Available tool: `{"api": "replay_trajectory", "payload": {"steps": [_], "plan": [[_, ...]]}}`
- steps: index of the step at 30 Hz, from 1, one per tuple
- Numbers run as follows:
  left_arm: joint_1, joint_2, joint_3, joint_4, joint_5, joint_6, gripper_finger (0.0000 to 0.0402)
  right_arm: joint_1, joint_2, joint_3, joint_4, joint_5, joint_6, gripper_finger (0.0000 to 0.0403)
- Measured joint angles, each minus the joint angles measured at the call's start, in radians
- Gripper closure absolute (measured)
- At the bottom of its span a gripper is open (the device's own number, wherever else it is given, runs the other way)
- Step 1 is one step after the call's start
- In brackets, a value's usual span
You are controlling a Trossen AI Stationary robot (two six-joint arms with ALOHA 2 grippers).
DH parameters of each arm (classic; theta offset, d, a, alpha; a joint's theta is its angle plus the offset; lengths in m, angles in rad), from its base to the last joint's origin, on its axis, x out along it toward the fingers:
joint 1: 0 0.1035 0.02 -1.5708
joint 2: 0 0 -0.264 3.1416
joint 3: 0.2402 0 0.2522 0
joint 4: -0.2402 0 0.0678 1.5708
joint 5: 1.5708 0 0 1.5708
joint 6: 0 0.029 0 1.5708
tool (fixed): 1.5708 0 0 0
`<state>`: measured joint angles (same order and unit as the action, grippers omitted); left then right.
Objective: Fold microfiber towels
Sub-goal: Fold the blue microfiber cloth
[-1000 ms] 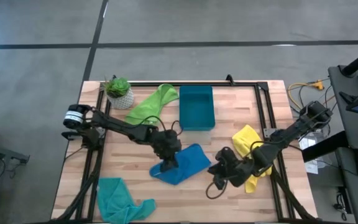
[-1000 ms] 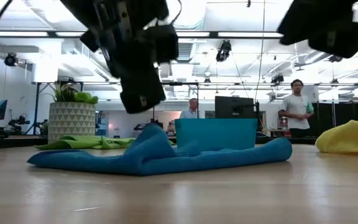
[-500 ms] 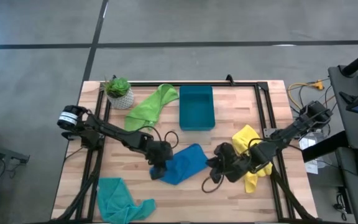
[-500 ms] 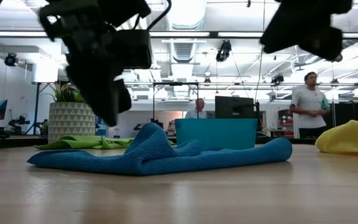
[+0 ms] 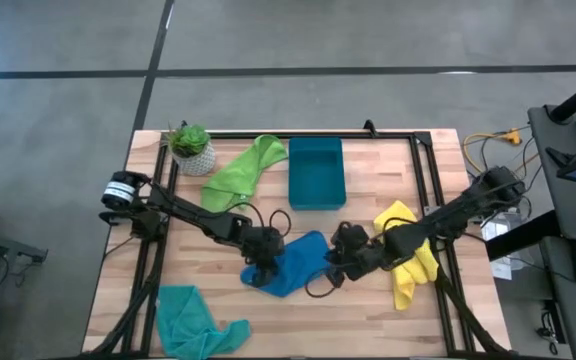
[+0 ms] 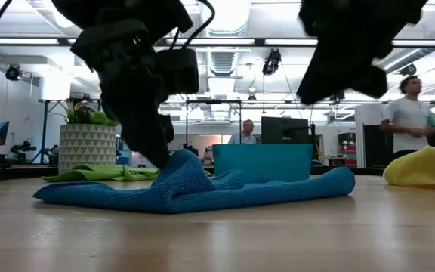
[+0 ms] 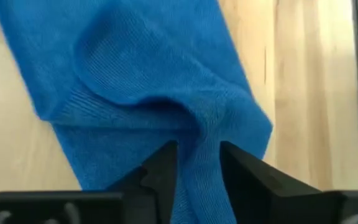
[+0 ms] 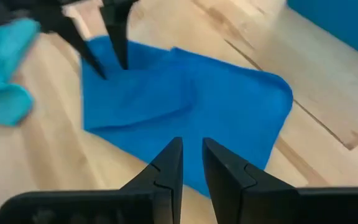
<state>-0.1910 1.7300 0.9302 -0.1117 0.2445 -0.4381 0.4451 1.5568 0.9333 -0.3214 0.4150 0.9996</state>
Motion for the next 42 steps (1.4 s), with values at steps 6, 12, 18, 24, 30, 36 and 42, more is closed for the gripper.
{"api": "replay_trajectory", "payload": {"steps": [6, 12, 18, 24, 30, 36, 42], "plan": [[0.0, 0.039, 0.0, -0.004, 0.039, -0.023, 0.0248, -0.063, 0.078, 0.0, 0.02, -0.023, -0.013, 0.0346], [-0.006, 0.041, 0.001, 0.003, 0.064, -0.028, 0.0261, -0.112, 0.174, 0.0, 0.108, -0.111, -0.04, 0.0346], [-0.014, 0.04, 0.003, 0.038, 0.099, -0.052, 0.031, -0.151, 0.252, 0.007, 0.129, -0.112, 0.005, 0.0346], [-0.025, 0.04, 0.003, 0.035, 0.137, -0.058, 0.0386, -0.163, 0.274, 0.009, 0.13, -0.118, 0.021, 0.0346], [-0.052, 0.039, 0.003, 0.023, 0.169, -0.133, 0.0396, -0.171, 0.276, 0.01, 0.123, -0.134, 0.014, 0.0346], [-0.108, 0.036, 0.003, 0.018, 0.206, -0.251, 0.04, -0.184, 0.276, 0.01, 0.099, -0.134, 0.014, 0.0346], [-0.18, 0.014, 0.003, 0.02, 0.219, -0.355, 0.0401, -0.184, 0.275, 0.01, 0.086, -0.134, 0.012, 0.0346]]}}
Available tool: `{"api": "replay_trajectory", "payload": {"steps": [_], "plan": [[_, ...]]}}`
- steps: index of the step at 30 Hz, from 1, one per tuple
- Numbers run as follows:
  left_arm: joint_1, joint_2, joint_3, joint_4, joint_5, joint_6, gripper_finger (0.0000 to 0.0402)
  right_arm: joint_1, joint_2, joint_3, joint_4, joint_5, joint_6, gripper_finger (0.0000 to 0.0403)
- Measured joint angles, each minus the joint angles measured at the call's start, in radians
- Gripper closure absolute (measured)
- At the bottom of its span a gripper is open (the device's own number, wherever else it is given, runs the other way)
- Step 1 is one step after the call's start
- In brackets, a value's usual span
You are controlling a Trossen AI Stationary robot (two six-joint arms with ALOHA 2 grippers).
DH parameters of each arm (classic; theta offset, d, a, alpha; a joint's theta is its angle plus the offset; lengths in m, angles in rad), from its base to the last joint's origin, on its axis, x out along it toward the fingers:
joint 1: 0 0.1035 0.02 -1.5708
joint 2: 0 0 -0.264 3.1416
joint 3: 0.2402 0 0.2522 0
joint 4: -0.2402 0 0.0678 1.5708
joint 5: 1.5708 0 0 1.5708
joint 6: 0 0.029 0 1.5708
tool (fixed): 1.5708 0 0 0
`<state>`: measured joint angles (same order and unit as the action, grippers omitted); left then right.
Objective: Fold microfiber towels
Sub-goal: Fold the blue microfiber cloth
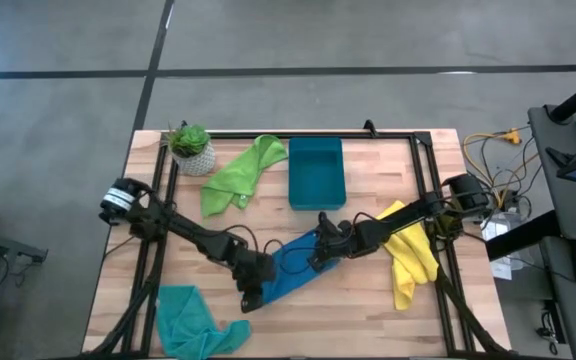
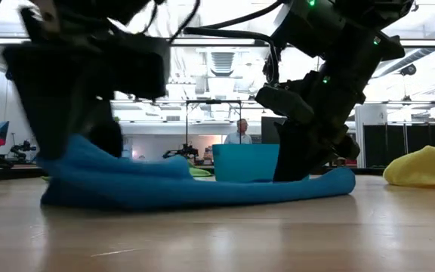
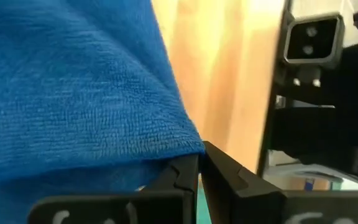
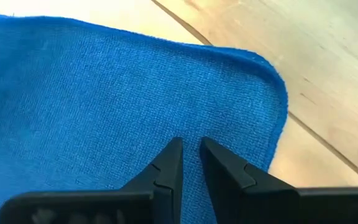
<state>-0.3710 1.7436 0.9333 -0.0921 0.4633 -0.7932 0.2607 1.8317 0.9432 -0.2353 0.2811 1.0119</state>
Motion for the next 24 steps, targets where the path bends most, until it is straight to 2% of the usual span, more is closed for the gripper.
{"api": "replay_trajectory", "payload": {"steps": [12, 20, 24], "plan": [[-0.078, -0.022, -0.001, -0.004, -0.035, -0.173, 0.0401, 0.0, 0.0, 0.0, -0.004, -0.014, -0.029, 0.0346], [-0.089, -0.043, -0.002, -0.051, -0.039, -0.114, 0.0397, 0.0, 0.0, -0.001, -0.005, -0.028, -0.044, 0.0346], [-0.089, -0.053, -0.003, -0.046, -0.035, -0.085, 0.0362, 0.0, 0.0, -0.002, -0.006, -0.037, -0.044, 0.0346]]}}
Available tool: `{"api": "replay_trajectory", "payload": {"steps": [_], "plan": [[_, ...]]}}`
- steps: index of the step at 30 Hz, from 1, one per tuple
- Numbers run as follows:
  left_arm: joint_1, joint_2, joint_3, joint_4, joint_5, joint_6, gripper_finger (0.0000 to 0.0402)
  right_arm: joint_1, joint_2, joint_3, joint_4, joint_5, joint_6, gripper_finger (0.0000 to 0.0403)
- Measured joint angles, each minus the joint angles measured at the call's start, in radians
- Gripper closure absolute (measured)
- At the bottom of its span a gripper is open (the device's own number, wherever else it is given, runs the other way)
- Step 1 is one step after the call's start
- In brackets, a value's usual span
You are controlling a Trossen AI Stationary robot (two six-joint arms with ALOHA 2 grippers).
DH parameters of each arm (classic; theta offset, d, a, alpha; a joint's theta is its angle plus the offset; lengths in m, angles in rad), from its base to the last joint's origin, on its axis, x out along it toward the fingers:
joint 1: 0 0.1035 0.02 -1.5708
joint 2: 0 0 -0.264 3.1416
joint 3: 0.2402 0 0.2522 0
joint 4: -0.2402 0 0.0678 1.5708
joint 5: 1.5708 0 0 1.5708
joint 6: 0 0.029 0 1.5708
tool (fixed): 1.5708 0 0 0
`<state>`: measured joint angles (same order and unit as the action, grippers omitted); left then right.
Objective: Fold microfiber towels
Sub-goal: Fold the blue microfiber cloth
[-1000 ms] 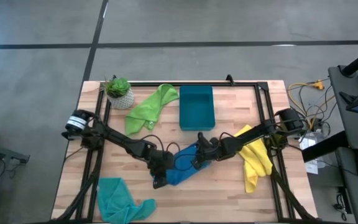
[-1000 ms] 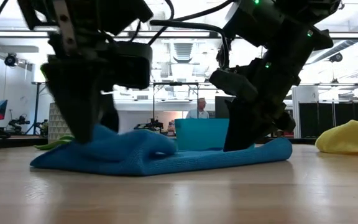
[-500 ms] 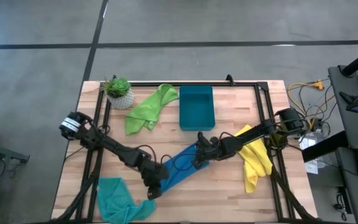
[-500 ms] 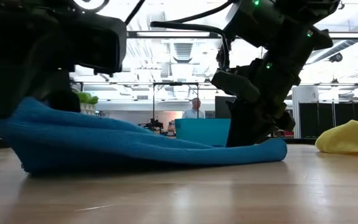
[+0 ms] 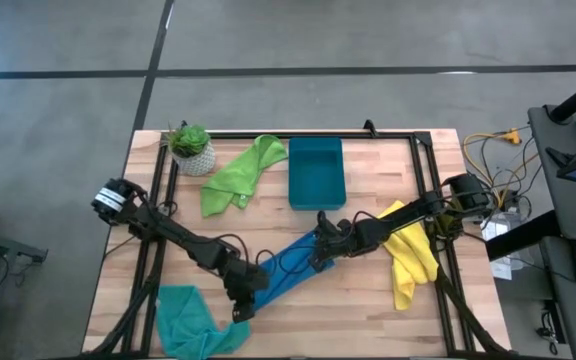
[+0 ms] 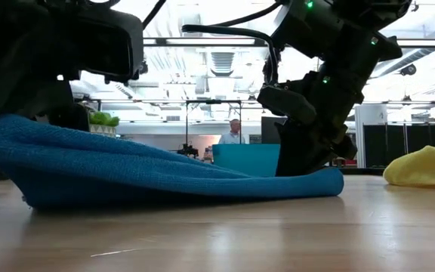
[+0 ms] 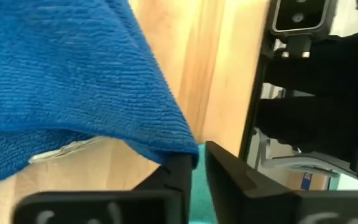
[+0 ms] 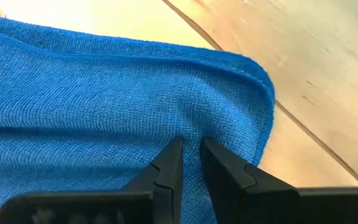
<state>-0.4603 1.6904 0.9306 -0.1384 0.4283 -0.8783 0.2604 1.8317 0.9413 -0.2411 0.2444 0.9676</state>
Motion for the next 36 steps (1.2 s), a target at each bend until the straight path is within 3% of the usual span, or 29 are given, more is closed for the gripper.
{"api": "replay_trajectory", "payload": {"steps": [9, 14, 19, 28, 33, 36], "plan": [[-0.002, -0.045, -0.026, -0.038, 0.002, 0.003, 0.022, 0.0, 0.0, 0.0, -0.002, -0.009, 0.0, 0.0346], [-0.002, -0.094, -0.07, -0.036, 0.002, -0.005, 0.0176, 0.0, 0.0, 0.0, -0.002, -0.016, 0.0, 0.0346], [0.003, -0.156, -0.12, -0.038, -0.032, -0.008, 0.0167, 0.001, 0.0, 0.0, -0.001, -0.023, 0.0, 0.0346], [-0.045, -0.287, -0.168, -0.035, -0.086, -0.162, 0.0167, 0.001, -0.004, 0.0, 0.002, -0.047, 0.0, 0.0346], [-0.124, -0.342, -0.193, -0.238, -0.169, -0.204, 0.0167, 0.001, -0.004, -0.001, -0.008, -0.044, 0.009, 0.0346], [-0.157, -0.372, -0.232, -0.245, -0.211, -0.223, 0.0167, 0.001, -0.006, -0.001, -0.014, -0.041, 0.014, 0.0346]]}}
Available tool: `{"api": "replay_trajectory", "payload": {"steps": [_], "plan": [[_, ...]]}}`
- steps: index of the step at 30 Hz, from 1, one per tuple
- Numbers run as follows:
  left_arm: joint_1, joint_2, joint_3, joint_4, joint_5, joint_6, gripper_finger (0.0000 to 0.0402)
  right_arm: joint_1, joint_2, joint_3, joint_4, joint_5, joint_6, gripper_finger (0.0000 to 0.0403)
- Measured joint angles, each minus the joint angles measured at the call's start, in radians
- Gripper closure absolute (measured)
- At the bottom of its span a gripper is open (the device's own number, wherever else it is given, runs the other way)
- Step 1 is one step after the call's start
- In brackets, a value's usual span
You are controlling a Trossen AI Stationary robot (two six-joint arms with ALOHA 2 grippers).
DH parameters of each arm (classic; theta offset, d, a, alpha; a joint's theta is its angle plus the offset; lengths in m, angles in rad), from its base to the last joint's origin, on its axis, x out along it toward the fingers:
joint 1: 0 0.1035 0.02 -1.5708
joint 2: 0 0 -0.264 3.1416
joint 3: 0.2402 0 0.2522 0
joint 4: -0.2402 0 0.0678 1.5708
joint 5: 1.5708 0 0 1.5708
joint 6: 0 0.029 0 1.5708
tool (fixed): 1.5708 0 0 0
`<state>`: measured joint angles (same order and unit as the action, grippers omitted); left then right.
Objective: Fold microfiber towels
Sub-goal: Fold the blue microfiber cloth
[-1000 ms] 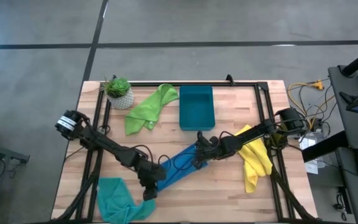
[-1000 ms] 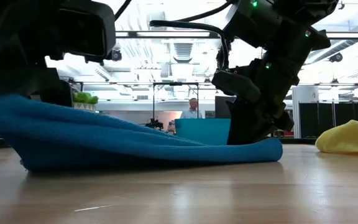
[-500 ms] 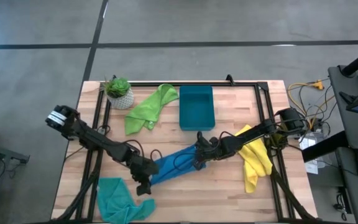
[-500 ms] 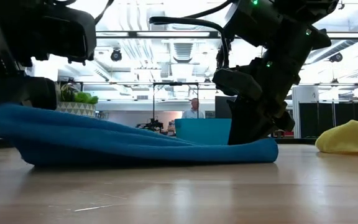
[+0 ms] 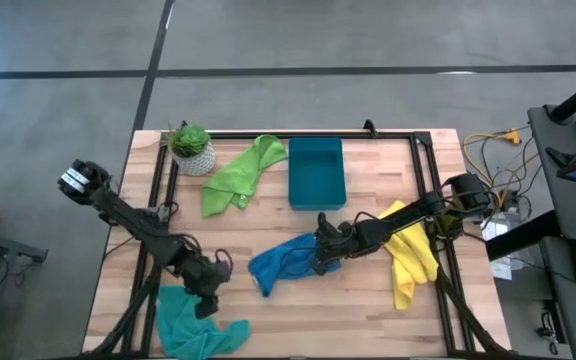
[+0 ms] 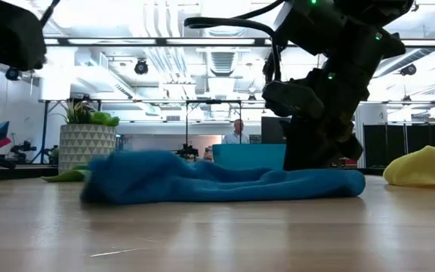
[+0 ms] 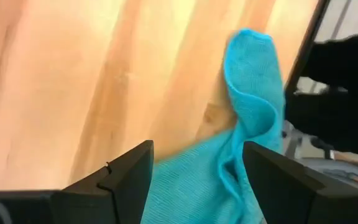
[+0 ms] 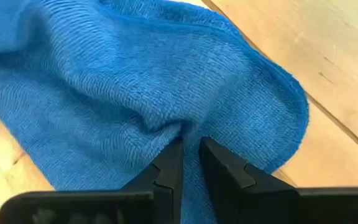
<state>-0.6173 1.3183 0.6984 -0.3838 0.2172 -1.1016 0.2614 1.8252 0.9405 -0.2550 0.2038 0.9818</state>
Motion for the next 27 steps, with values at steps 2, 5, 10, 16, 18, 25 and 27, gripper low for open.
{"api": "replay_trajectory", "payload": {"steps": [2, 5, 10, 16, 18, 25, 27], "plan": [[-0.006, -0.018, -0.02, 0.009, -0.029, -0.021, 0.0167, -0.001, 0.0, 0.0, -0.001, 0.001, 0.007, 0.0346], [-0.018, -0.041, -0.054, 0.007, -0.039, -0.045, 0.0167, -0.001, -0.003, 0.0, 0.002, 0.003, 0.009, 0.0346], [-0.006, -0.051, -0.071, 0.046, -0.224, -0.005, 0.0167, -0.002, -0.034, 0.015, -0.014, 0.046, -0.029, 0.0346], [0.054, -0.048, -0.07, 0.156, -0.446, 0.198, 0.0167, 0.0, -0.124, 0.081, 0.007, 0.111, -0.156, 0.0346], [0.114, -0.034, -0.07, 0.183, -0.45, 0.231, 0.0167, 0.0, -0.145, 0.098, 0.003, 0.11, -0.195, 0.0346], [0.311, 0.098, -0.07, 0.269, -0.335, 0.388, 0.0167, 0.0, -0.194, 0.171, -0.068, 0.111, -0.263, 0.0346], [0.34, 0.147, -0.07, 0.341, -0.258, 0.406, 0.0167, 0.0, -0.202, 0.198, -0.117, 0.111, -0.284, 0.0346]]}}
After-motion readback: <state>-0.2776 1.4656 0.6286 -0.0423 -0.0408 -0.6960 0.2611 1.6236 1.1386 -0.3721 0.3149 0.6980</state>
